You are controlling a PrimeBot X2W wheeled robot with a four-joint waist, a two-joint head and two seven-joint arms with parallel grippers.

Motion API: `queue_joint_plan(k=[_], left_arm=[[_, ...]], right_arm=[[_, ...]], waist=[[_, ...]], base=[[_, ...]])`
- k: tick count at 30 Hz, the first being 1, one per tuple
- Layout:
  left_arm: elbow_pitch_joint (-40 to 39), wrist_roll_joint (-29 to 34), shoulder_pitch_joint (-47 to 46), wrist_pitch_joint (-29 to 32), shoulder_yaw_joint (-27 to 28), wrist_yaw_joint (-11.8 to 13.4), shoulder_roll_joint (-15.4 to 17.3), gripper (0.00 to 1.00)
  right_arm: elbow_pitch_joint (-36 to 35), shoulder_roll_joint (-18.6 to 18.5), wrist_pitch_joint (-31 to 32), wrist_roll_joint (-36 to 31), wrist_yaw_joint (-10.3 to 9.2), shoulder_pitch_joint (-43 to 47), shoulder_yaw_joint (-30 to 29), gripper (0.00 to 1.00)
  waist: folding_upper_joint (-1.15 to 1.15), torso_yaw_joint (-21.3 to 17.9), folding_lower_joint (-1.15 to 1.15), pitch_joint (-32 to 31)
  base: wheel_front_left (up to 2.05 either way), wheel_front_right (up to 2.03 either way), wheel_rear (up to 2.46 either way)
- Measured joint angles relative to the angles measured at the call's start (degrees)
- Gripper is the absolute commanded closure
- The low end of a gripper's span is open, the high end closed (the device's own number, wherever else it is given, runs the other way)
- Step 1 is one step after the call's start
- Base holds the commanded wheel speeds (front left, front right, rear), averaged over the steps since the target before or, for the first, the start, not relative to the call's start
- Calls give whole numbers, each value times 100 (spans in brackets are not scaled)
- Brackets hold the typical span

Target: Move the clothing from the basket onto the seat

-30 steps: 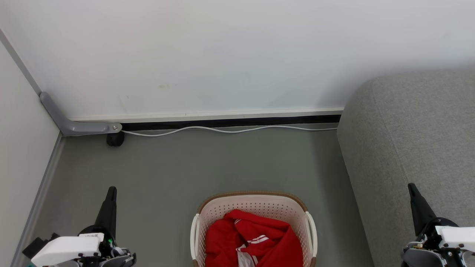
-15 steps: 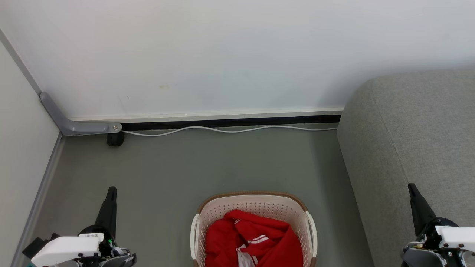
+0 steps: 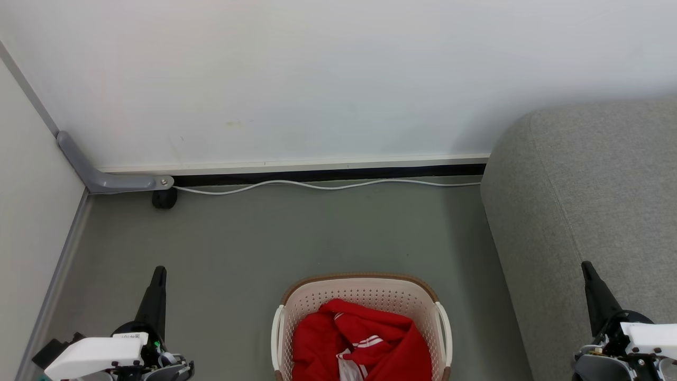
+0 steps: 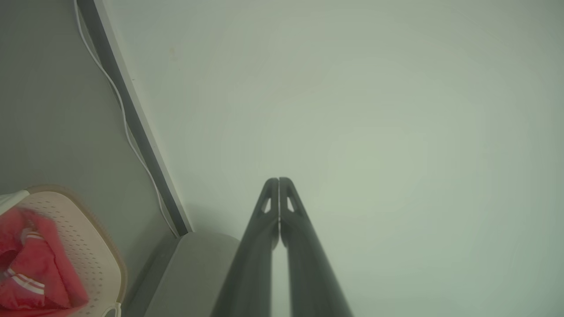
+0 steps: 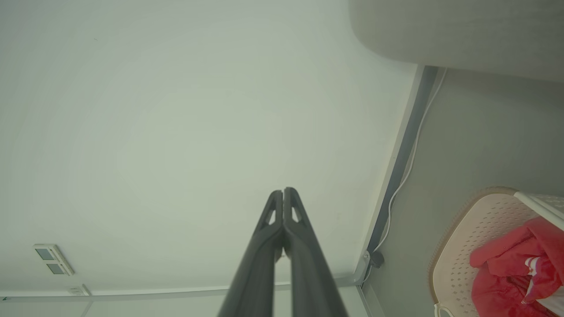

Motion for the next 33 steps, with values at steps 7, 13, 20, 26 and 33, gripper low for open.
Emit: queue_joint_plan(k=[7,13,20,26,33], left_arm=[[93,1,45,-3,-7,5,-30,0],[470,1,414,-13,-31,8,-174,0],[461,3,391,-138,-80,8,-170,0],[455,20,355,-234,-121,8,-165,0],[455,254,314,-357,-152,8,-152,0]], right_arm=[[86,23,-1,-4,-1,40,16,0],[423,171,-2,-4,-3,366,55,0],[377,152,-4,-19,-3,346,79,0],[342,75,-56,-38,-3,284,149,0],[313,-46,-210,-145,-3,194,313,0]], waist=[[0,0,0,0],[0,-1,0,19],[0,-3,3,5],[0,-3,1,24],[0,-6,1,36]], base=[[0,0,0],[0,0,0],[0,0,0],[0,0,0],[0,0,0]])
